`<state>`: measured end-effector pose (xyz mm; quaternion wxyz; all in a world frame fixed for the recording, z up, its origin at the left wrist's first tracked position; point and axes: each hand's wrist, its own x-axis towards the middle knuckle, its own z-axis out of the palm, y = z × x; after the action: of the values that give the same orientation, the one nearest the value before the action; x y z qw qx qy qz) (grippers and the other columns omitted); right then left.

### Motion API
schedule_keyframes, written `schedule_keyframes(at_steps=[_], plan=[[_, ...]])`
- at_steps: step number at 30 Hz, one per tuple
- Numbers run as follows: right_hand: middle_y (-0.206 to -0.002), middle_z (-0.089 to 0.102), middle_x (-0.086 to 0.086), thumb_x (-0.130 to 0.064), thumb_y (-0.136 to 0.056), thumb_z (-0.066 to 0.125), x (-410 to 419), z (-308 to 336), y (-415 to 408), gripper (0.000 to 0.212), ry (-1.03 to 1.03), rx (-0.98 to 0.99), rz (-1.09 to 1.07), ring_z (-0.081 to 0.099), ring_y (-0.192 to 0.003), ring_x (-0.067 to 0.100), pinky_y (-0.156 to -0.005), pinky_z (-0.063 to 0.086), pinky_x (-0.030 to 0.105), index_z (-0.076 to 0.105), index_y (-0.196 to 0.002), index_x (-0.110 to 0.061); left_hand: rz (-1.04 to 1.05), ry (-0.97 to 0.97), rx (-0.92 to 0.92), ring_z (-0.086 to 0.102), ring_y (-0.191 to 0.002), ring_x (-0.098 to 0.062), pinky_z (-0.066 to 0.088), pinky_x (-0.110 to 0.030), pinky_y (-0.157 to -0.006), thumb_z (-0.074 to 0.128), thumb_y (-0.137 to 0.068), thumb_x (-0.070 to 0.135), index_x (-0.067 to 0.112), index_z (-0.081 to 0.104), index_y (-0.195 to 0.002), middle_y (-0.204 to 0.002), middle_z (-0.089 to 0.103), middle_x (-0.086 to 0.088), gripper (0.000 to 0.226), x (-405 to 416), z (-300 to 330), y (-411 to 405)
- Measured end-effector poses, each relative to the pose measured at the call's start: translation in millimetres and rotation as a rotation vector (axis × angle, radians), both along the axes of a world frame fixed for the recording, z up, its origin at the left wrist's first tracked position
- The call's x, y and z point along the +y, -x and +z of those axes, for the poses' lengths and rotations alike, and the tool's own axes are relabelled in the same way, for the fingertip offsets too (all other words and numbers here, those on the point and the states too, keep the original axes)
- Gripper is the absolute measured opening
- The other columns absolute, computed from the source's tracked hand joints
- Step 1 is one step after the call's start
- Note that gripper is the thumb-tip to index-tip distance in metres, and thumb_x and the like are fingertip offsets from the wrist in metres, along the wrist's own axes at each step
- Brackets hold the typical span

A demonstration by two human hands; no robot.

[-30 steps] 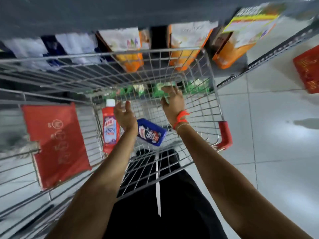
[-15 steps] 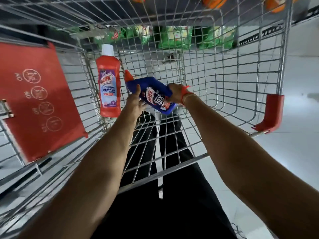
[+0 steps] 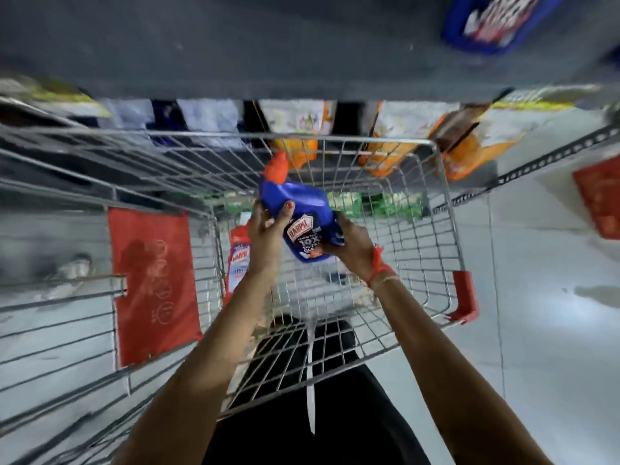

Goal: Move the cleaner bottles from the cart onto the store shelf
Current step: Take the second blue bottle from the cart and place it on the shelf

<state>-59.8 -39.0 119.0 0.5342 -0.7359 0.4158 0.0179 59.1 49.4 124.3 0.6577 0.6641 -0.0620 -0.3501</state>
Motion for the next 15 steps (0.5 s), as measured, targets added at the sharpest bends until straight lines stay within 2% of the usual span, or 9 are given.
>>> schedule_keyframes(at_steps=[1, 4, 5, 6, 8, 9, 12, 13, 15], plan=[[-0.111, 0.066, 0.022, -0.015, -0.071, 0.074, -1.7, 14.8, -7.2, 0.060, 0.065, -0.045, -0.035, 0.062, -0.097, 0.030, -0.069, 0.042, 0.024, 0.047, -0.123, -0.001, 0.002, 0.058, -0.046, 0.062, -0.072, 0.010, 0.048, -0.008, -0.066, 0.059, -0.081, 0.005, 0.003, 0.052, -0.113, -0.074, 0.072, 0.020, 0.033, -7.0, 21.2, -6.4], [-0.108, 0.068, 0.022, -0.018, -0.072, 0.075, -10.4, 61.6, -29.3, 0.062, 0.196, -0.204, -0.122, 0.064, -0.097, 0.036, -0.078, 0.051, 0.041, 0.047, -0.125, -0.004, -0.018, 0.218, -0.195, 0.060, -0.074, 0.004, 0.048, -0.011, -0.070, 0.066, -0.069, 0.025, 0.020, 0.057, -0.091, -0.074, 0.071, 0.020, 0.024, -26.9, 83.7, -24.5], [-0.107, 0.068, 0.022, -0.018, -0.071, 0.075, -15.4, 78.1, -36.1, 0.062, 0.225, -0.265, -0.149, 0.065, -0.096, 0.036, -0.079, 0.053, 0.042, 0.046, -0.125, -0.004, -0.018, 0.261, -0.243, 0.058, -0.071, 0.005, 0.047, -0.010, -0.068, 0.065, -0.068, 0.027, 0.023, 0.057, -0.087, -0.072, 0.069, 0.021, 0.021, -32.9, 106.2, -28.8], [-0.106, 0.068, 0.021, -0.016, -0.072, 0.075, -20.9, 92.0, -42.8, 0.062, 0.255, -0.310, -0.171, 0.065, -0.094, 0.033, -0.078, 0.054, 0.036, 0.046, -0.125, -0.004, -0.018, 0.296, -0.285, 0.055, -0.068, 0.007, 0.045, -0.009, -0.066, 0.064, -0.067, 0.028, 0.023, 0.056, -0.083, -0.068, 0.067, 0.022, 0.018, -38.3, 125.2, -32.4], [-0.104, 0.068, 0.021, -0.013, -0.071, 0.076, -34.8, 121.7, -55.7, 0.060, 0.342, -0.374, -0.215, 0.064, -0.090, 0.027, -0.066, 0.047, 0.019, 0.047, -0.123, -0.003, -0.022, 0.338, -0.379, 0.048, -0.060, 0.008, 0.041, -0.007, -0.059, 0.064, -0.068, 0.028, 0.020, 0.052, -0.076, -0.059, 0.061, 0.023, 0.016, -48.9, 162.1, -39.2], [-0.104, 0.069, 0.021, -0.014, -0.071, 0.076, -42.1, 134.6, -61.0, 0.060, 0.381, -0.405, -0.231, 0.064, -0.091, 0.028, -0.065, 0.045, 0.020, 0.048, -0.123, -0.003, -0.030, 0.356, -0.424, 0.048, -0.058, 0.009, 0.040, -0.006, -0.058, 0.064, -0.070, 0.024, 0.016, 0.051, -0.076, -0.057, 0.059, 0.023, 0.017, -54.5, 178.0, -42.8], [-0.109, 0.068, 0.021, -0.013, -0.072, 0.074, -64.5, 159.5, -76.7, 0.062, 0.420, -0.500, -0.269, 0.064, -0.101, 0.035, -0.085, 0.053, 0.042, 0.045, -0.126, -0.005, -0.045, 0.367, -0.545, 0.050, -0.055, 0.012, 0.038, -0.003, -0.055, 0.062, -0.077, 0.001, -0.007, 0.053, -0.092, -0.053, 0.059, 0.022, 0.020, -75.0, 206.8, -54.5], [-0.110, 0.068, 0.021, -0.008, -0.073, 0.073, -73.0, 165.9, -81.8, 0.061, 0.445, -0.504, -0.283, 0.064, -0.102, 0.034, -0.087, 0.051, 0.040, 0.045, -0.126, -0.005, -0.045, 0.354, -0.576, 0.050, -0.053, 0.013, 0.038, -0.002, -0.054, 0.061, -0.077, -0.002, -0.013, 0.052, -0.095, -0.056, 0.058, 0.019, 0.023, -82.1, 214.3, -58.5], [-0.110, 0.067, 0.021, -0.006, -0.073, 0.072, -87.9, 171.3, -89.1, 0.060, 0.481, -0.479, -0.293, 0.063, -0.102, 0.032, -0.080, 0.045, 0.027, 0.045, -0.127, -0.003, -0.072, 0.335, -0.591, 0.054, -0.056, 0.014, 0.040, -0.002, -0.055, 0.061, -0.078, -0.002, -0.016, 0.051, -0.101, -0.078, 0.064, -0.009, 0.029, -94.8, 221.1, -63.8]])
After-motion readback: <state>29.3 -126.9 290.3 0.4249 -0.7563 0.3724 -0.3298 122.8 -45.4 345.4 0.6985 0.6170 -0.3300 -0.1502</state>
